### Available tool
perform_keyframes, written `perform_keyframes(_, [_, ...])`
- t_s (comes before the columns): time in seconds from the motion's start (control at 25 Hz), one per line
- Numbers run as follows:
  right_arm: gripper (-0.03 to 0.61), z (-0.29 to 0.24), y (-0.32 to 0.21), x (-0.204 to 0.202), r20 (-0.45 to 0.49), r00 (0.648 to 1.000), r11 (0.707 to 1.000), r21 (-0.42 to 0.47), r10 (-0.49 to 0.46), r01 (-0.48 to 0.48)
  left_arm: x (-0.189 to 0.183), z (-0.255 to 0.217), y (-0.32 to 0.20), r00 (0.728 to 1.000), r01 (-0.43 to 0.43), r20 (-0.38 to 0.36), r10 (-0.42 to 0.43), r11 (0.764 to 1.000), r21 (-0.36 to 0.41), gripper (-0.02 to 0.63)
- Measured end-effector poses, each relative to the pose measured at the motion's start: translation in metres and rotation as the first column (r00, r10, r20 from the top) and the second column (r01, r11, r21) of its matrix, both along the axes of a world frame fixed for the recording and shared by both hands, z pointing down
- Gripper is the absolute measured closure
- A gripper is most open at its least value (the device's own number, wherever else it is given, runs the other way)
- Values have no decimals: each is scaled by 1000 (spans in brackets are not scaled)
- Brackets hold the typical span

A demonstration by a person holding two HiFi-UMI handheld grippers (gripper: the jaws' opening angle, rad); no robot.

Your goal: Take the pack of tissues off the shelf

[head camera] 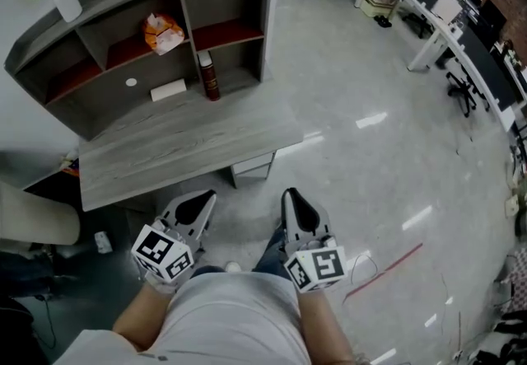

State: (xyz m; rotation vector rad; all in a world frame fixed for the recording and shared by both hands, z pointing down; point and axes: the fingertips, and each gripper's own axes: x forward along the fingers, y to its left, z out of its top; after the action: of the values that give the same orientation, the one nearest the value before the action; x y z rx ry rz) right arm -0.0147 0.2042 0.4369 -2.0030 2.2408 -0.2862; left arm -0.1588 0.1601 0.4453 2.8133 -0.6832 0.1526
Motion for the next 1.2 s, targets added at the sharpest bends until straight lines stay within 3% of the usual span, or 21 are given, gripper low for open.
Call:
perform_keyframes(0.28, [548,-1,-108,48,-15,992,992,5,-123,123,44,3,-95,991,136,-11,-136,991,13,595])
perform_keyframes(0.56, [548,12,-206,107,15,964,964,-21,-264,265,99,15,-183,957,288,17,-288,958,9,595])
perform_keyframes(0.92, [548,7,-309,155,50,896,896,-26,-442,443,148,20,-266,884,462,78,-461,887,-2,595])
perform_keyframes(1.2, [548,-13,-359,151,49,824,824,-13,-565,566,145,5,-307,799,596,98,-593,803,2,594])
